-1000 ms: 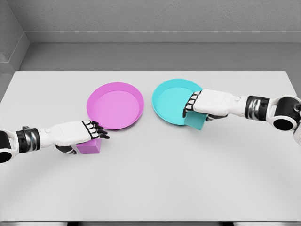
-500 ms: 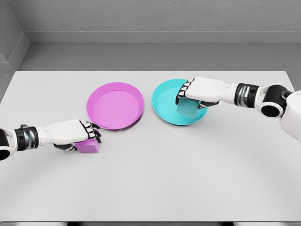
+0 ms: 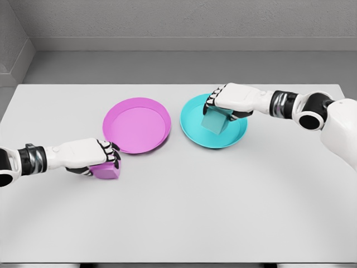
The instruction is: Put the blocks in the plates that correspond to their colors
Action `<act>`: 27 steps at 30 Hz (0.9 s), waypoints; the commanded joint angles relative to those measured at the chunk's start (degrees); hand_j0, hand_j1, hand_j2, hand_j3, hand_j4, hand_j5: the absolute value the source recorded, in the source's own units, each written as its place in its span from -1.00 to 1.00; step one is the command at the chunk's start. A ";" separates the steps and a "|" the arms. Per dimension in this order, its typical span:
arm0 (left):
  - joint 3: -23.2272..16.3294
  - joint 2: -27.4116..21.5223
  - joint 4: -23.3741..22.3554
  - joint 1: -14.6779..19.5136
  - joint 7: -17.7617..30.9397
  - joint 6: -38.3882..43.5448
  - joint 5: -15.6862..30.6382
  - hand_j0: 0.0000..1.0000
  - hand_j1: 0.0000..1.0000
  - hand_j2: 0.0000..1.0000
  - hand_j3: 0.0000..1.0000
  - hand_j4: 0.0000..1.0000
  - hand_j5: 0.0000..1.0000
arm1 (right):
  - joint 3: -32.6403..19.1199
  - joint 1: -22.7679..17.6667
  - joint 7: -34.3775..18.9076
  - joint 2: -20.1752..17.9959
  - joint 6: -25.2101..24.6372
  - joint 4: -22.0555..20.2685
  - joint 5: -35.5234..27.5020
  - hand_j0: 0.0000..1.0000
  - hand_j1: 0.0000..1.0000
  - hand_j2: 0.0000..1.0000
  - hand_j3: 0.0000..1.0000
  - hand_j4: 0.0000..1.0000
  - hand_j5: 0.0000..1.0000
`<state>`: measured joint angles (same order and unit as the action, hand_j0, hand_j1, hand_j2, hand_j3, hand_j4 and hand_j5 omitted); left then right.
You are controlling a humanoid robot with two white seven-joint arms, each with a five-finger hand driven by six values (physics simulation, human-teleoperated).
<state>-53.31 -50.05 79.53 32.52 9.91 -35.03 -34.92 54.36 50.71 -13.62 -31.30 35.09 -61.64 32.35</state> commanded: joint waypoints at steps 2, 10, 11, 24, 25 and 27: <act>0.14 -0.05 1.42 0.18 0.03 0.03 0.56 0.25 0.25 0.25 0.25 0.25 0.25 | -0.13 0.00 0.17 1.06 -0.09 0.65 -0.35 1.00 1.00 1.00 1.00 1.00 1.00; 0.22 -0.93 3.44 1.14 0.03 0.03 2.05 0.26 0.26 0.26 0.26 0.26 0.26 | -1.54 -0.18 0.26 0.97 -0.09 1.35 -0.35 1.00 1.00 1.00 1.00 1.00 1.00; 0.22 -0.93 3.44 1.40 0.03 0.03 2.57 0.26 0.26 0.26 0.26 0.26 0.26 | -1.89 -0.18 0.26 1.06 -0.09 2.05 -0.35 1.00 1.00 1.00 1.00 1.00 1.00; 0.40 -0.40 1.33 6.06 0.03 0.03 2.75 0.26 0.26 0.26 0.26 0.26 0.26 | -11.64 -5.01 0.35 -7.55 -0.09 1.17 -1.06 1.00 1.00 1.00 1.00 1.00 1.00; 0.40 -0.31 0.89 6.59 0.03 0.03 2.75 0.26 0.26 0.26 0.26 0.26 0.26 | -13.49 -6.15 0.35 -8.16 -0.09 1.17 -1.06 1.00 1.00 1.00 1.00 1.00 1.00; 0.40 0.21 0.19 7.29 0.03 0.03 2.75 0.26 0.26 0.26 0.26 0.26 0.26 | -16.39 -7.56 0.26 -9.40 -0.09 0.39 -1.06 1.00 1.00 1.00 1.00 1.00 1.00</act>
<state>-52.95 -50.06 80.45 40.08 10.01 -35.07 -32.44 40.94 42.54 -13.36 -39.16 35.09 -60.87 31.73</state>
